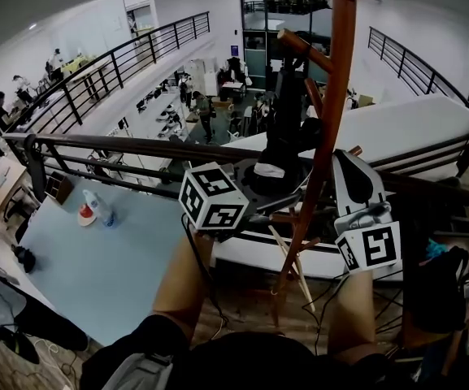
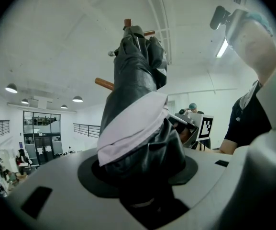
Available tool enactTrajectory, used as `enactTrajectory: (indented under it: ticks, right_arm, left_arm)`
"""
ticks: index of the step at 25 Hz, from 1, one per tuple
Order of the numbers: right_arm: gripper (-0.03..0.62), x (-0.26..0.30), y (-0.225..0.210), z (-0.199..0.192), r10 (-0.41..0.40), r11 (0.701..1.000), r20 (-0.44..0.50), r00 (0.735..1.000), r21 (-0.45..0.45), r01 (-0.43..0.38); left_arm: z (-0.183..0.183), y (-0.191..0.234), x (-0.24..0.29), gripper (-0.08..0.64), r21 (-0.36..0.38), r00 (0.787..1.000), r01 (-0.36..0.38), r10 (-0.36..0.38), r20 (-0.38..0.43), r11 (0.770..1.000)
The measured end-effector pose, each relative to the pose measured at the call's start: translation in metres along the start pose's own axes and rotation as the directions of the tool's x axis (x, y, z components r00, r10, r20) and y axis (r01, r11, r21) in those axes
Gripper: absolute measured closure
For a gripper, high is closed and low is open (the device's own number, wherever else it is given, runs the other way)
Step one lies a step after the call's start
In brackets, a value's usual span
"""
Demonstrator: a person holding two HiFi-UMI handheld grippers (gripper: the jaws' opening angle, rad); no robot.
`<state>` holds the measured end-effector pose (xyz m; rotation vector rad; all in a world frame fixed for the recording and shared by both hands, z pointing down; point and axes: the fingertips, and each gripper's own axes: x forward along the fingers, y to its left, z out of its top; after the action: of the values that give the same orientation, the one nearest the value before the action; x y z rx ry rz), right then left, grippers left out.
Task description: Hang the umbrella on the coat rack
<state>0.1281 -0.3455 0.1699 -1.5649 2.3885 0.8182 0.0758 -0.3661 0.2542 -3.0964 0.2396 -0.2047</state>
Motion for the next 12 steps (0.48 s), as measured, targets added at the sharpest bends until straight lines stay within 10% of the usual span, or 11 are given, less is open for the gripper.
enactTrajectory:
  ticks: [12]
  right_arm:
    - [0.561,-0.012,-0.012,-0.005,-0.023,1.0,-0.013,1.0,-0.003,0.023]
  left_arm:
    - [-0.009,-0.004,0.02,0.321,-0.011,0.999,0.027,-0.028,-0.02,1.0]
